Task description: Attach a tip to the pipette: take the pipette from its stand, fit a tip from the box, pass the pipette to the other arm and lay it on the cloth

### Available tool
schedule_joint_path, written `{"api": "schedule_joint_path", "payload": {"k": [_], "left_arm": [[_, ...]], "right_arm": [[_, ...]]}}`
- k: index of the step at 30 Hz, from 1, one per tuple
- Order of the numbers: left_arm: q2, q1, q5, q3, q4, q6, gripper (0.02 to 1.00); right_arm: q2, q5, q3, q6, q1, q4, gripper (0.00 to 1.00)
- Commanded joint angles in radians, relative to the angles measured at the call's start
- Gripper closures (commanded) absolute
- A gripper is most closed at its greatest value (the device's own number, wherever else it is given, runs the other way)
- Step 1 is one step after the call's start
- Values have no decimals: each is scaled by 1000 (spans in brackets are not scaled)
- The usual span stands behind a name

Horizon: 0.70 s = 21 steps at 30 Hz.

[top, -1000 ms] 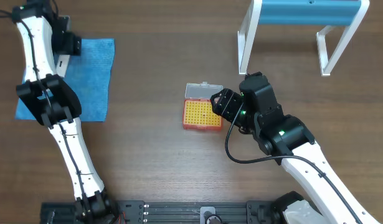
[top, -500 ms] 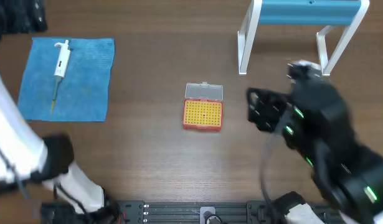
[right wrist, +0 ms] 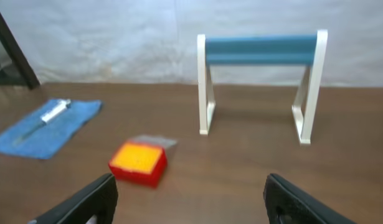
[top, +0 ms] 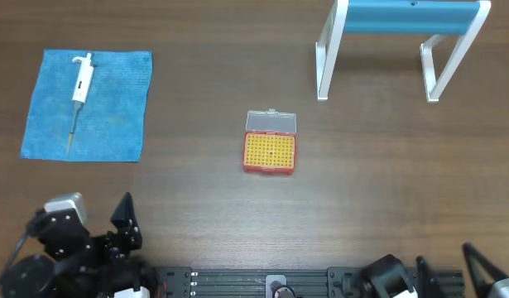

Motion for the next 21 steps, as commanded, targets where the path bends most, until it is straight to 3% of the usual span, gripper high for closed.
{"api": "schedule_joint_path", "payload": {"k": [1, 4, 16, 21], "left_arm": [[-26, 3, 27, -176, 95, -194, 132], [-26, 3, 39, -256, 204, -344, 132], [-26, 3, 38, -302, 138, -344, 134], [-29, -160, 38, -336, 138, -344, 132]], "right_arm": [[-3, 21, -80, 19, 2, -14, 240], [0, 79, -80, 16, 2, -14, 235], [0, 103, -80, 16, 2, -15, 229], [0, 103, -80, 16, 2, -15, 229]]}}
